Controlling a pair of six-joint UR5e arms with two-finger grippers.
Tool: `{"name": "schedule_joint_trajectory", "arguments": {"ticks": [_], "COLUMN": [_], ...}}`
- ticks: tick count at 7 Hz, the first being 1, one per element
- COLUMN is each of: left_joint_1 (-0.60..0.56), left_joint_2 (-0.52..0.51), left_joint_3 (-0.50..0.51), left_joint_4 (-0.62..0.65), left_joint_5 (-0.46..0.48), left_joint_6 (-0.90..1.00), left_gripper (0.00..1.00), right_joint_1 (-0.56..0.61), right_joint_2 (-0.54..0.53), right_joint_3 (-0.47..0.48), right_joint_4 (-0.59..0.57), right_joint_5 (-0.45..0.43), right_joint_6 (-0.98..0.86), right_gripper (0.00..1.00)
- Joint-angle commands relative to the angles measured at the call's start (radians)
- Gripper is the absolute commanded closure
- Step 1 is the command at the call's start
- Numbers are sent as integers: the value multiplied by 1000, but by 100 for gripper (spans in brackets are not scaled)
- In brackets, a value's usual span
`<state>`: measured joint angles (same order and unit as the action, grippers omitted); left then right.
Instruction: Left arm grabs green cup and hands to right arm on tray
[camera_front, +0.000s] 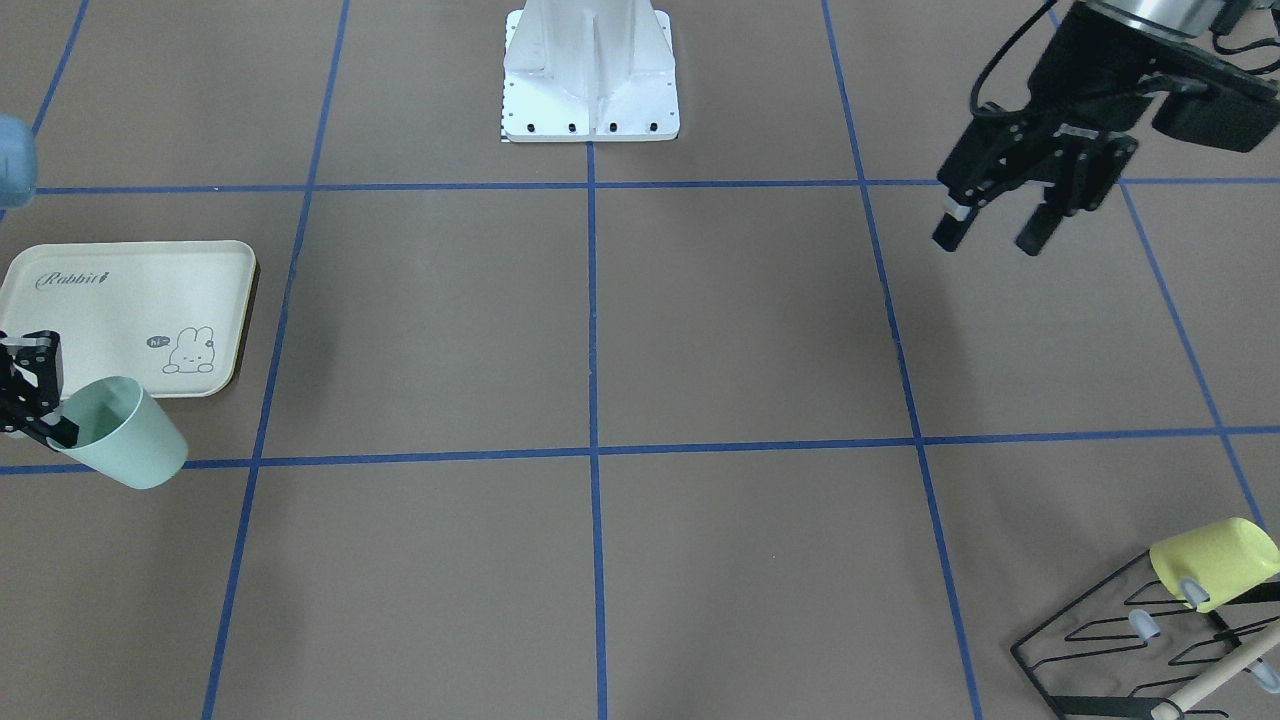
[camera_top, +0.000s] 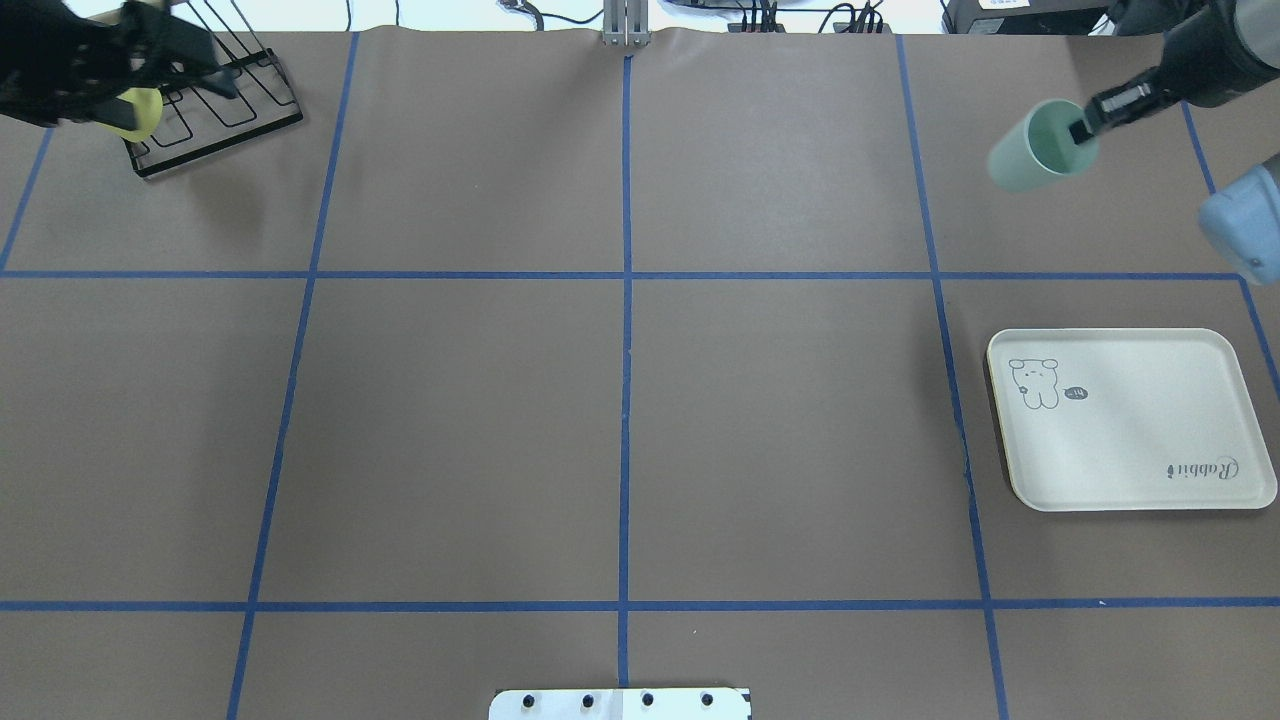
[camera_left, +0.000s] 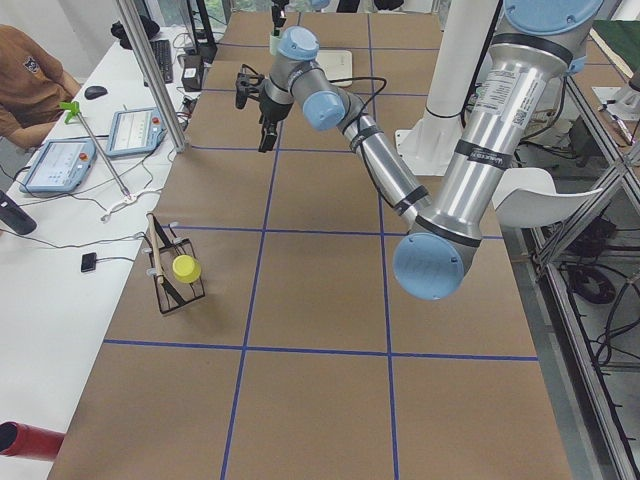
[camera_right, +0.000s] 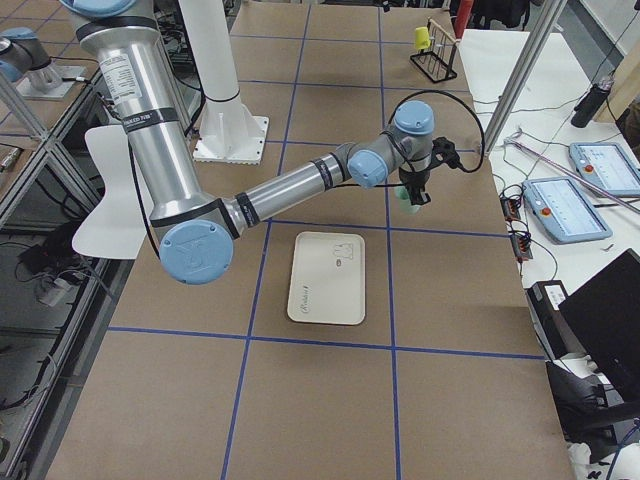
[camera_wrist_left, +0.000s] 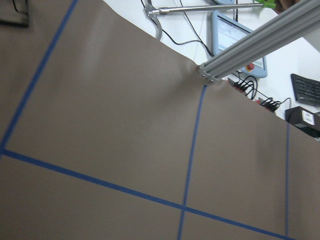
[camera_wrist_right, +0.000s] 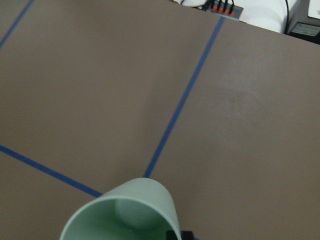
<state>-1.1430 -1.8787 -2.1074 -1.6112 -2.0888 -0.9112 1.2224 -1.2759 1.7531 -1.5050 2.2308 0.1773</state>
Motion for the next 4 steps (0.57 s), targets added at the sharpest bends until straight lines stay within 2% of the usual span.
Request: {"name": "schedule_joint_trajectory", "arguments": {"ticks": [1, 2, 3, 4], "left_joint_1": [-99, -109, -107, -109], "left_joint_2": [172, 222, 243, 245], "left_joint_3": [-3, -3, 4, 7], "left_joint_4": [24, 19, 19, 20], "left_joint_5": [1, -7, -10, -10], "left_joint_6": [428, 451, 451, 451], "left_gripper": [0, 0, 0, 0], "right_joint_1": [2, -3, -17, -35], "right_joint_2": [-102, -173, -234, -252], "right_joint_3": [78, 74, 74, 72], "right_joint_4": [-283, -244, -140, -114], "right_joint_5": [-59, -63, -42, -4], "right_joint_6": [-238, -230, -223, -220], "right_gripper": [100, 100, 100, 100]}}
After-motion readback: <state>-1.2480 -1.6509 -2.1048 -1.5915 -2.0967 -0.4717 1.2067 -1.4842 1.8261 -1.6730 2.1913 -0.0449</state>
